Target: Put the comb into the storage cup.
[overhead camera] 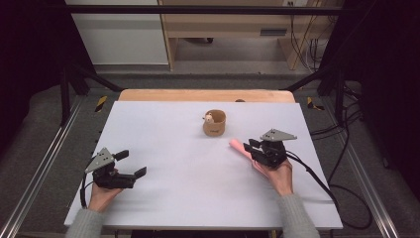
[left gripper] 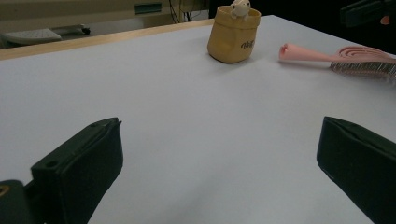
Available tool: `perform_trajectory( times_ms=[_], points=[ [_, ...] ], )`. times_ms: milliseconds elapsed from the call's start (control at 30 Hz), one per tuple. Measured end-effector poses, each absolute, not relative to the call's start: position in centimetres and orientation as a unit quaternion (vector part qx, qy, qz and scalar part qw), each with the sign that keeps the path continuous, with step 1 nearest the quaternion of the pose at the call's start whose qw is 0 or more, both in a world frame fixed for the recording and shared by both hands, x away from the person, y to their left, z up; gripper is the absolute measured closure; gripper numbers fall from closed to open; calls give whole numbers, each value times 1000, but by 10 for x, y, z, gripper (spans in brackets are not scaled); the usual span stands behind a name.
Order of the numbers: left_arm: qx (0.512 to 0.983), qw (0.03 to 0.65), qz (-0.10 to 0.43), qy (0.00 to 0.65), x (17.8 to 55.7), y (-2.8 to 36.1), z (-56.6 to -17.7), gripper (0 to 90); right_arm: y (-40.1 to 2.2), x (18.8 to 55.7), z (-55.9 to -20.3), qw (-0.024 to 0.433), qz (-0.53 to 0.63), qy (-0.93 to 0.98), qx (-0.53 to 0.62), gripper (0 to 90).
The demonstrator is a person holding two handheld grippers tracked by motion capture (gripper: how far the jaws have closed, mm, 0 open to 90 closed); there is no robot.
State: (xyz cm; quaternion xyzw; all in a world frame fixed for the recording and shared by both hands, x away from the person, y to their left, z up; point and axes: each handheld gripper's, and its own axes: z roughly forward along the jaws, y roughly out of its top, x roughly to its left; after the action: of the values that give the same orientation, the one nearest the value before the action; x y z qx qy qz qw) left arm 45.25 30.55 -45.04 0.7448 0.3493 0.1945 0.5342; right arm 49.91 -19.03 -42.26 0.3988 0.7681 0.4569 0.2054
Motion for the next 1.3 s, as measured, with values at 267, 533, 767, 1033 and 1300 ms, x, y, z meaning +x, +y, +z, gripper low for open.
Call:
perform_trajectory(
  times_ms=[267,533,767,1033,1300],
  points=[
    [745,533,195,350,453,305,-451,3,-187,507,-426,204,455,767,405,820],
    [746,532,194,350,453,305,-451,3,-180,517,-430,205,437,777,405,890],
    [746,532,196,350,453,306,-451,4,-169,527,-437,199,413,790,407,900],
    [746,532,195,350,453,306,-451,4,-163,538,-442,206,397,790,420,900],
    [746,532,195,350,453,306,-451,4,-160,545,-443,209,371,793,436,900]
  ],
)
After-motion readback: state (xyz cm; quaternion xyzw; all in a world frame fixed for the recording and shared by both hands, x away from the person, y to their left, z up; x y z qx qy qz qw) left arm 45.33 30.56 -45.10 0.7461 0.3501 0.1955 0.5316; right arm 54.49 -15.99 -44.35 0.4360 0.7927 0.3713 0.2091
